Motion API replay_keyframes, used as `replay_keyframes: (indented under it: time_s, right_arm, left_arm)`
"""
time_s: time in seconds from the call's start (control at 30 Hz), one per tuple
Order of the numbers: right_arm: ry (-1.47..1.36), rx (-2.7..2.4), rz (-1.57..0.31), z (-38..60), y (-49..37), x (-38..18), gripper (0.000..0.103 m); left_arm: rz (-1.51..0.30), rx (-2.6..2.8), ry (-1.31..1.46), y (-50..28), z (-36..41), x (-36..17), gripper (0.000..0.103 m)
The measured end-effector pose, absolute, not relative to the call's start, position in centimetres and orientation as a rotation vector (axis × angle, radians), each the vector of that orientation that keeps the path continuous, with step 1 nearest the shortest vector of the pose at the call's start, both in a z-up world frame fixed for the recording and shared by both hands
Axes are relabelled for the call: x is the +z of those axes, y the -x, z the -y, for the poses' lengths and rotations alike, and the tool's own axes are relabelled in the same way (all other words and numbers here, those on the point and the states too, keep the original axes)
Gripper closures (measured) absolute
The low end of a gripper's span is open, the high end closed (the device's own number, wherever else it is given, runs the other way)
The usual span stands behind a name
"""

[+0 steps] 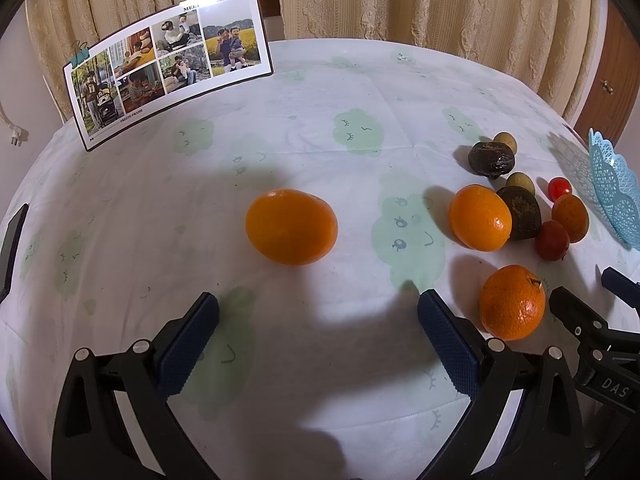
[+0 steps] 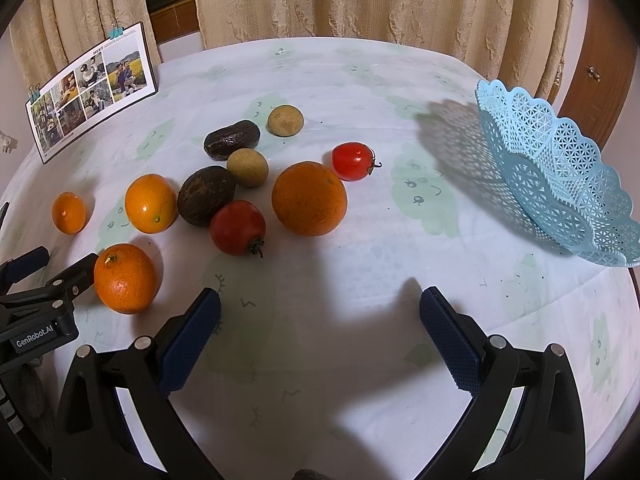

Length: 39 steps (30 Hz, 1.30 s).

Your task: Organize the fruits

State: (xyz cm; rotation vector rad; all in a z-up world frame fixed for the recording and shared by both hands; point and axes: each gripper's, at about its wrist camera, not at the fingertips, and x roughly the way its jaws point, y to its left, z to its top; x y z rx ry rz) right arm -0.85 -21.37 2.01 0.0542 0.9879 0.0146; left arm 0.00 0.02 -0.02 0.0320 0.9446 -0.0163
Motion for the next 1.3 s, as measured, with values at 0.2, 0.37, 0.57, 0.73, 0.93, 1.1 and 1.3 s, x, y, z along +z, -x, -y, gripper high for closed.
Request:
replay_keyframes:
  time_s: [0.2, 0.37, 0.57, 0.73, 0.93, 1.1, 1.3]
  right_arm:
    - [-0.055, 0.015, -0.988, 21.32, 0.89, 1.97, 0.002]
    - [-0.055, 0.015, -0.987, 21.24, 0.83, 1.95, 0.002]
    - [-0.055, 0.003, -0.983, 21.17, 1.26, 1.95, 0.002]
    - [-0.055, -0.003, -0.983, 21.12, 1.24, 1.96, 0.002]
    - [-0.055, -0.003, -0.983, 21.10, 1.24, 1.96, 0.002]
    - [-0.052, 0.001, -0.989, 21.19, 1.20, 1.91, 0.002]
    - [-0.051, 0.014, -0.991, 21.33, 1.30, 1.92, 0.002]
  left_arm:
    - [-0.945, -0.015, -0.032, -0.01, -0.01, -0.02, 0.005]
    - [-0.945, -0.015, -0.032, -0.01, -0.01, -0.02, 0.005]
    - [-0.945, -0.015, -0.033, -0.01, 0.00, -0.02, 0.005]
    - [-0.944, -0.014, -0.035, -0.01, -0.06, -0.01, 0.005]
    - [-0.932, -0.002, -0.061, -0.05, 0.19, 0.03, 0.005]
    - [-0.934, -0.006, -0.057, -0.03, -0.14, 0.21, 0.005]
    - [-0.930, -0.012, -0.068, 0.20, 0.06, 0.22, 0.005]
